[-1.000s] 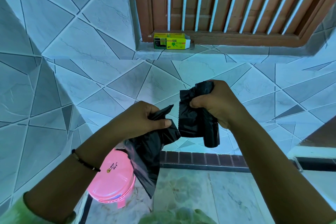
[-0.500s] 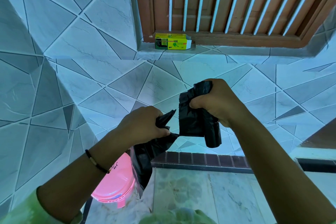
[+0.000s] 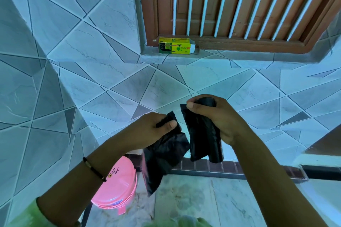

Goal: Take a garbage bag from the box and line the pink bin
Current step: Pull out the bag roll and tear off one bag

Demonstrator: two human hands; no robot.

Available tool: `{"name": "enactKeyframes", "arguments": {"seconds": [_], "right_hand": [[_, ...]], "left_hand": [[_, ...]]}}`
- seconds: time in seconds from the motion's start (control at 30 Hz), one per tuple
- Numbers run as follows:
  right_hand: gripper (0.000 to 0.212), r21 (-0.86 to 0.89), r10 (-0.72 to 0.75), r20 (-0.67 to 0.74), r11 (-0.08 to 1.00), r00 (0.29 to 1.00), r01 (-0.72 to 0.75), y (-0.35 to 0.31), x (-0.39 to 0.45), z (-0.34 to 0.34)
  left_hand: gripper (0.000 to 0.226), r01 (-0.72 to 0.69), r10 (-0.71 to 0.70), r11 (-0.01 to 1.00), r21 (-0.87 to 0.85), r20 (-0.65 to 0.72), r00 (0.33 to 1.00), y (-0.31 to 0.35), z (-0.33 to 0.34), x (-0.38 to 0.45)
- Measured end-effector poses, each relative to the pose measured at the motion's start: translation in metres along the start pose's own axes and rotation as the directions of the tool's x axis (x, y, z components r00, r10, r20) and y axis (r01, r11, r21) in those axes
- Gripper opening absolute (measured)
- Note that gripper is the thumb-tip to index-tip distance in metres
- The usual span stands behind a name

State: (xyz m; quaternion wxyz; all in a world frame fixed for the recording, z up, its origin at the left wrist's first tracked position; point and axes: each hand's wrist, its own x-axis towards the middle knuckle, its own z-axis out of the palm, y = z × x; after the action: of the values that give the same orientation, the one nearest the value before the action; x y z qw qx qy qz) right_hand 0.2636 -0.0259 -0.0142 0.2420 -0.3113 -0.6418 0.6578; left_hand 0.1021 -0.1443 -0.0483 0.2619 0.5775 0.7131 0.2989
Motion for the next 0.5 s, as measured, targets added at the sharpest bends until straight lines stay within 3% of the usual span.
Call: {"name": "enactKeyframes", "arguments": {"seconds": [0.07,0.17,0.27,0.33,0.43,0.5], "right_hand": [[0.013,0.218,0.027,0.033,0.975,0.999,-0.034,0.008,-0.001,0.001],[0.019,0.51,0.001,0.137,0.857,0.991,-0.071,0.022,-0.003,0.004],[0.02,0.675,-0.024,0.176,0.731,0.984,-0.103,0.031,-0.005,0.009],[0.008,0.696,0.012,0.153,0.708,0.988,-0.116,0.033,-0.004,0.013],[0.019,0.627,0.038,0.124,0.771,0.992,-0.108,0.036,-0.002,0.017],[0.027,0.567,0.002,0.105,0.821,0.994,-0.062,0.036,-0.001,0.02]], "left_hand": [[0.046,-0.035,0.033,0.976,-0.216,-0.014,0.999,-0.001,0.001,-0.003],[0.041,-0.018,0.016,0.894,-0.447,-0.007,1.0,-0.003,0.004,-0.007],[0.038,-0.001,-0.027,0.778,-0.628,-0.035,0.999,-0.001,0.013,-0.011],[0.039,-0.023,-0.048,0.637,-0.77,-0.07,0.996,0.0,0.02,-0.012],[0.051,-0.072,0.014,0.395,-0.916,-0.073,0.997,0.003,0.025,-0.012],[0.05,-0.092,0.047,0.329,-0.94,-0.081,0.996,0.006,0.027,-0.011]]}}
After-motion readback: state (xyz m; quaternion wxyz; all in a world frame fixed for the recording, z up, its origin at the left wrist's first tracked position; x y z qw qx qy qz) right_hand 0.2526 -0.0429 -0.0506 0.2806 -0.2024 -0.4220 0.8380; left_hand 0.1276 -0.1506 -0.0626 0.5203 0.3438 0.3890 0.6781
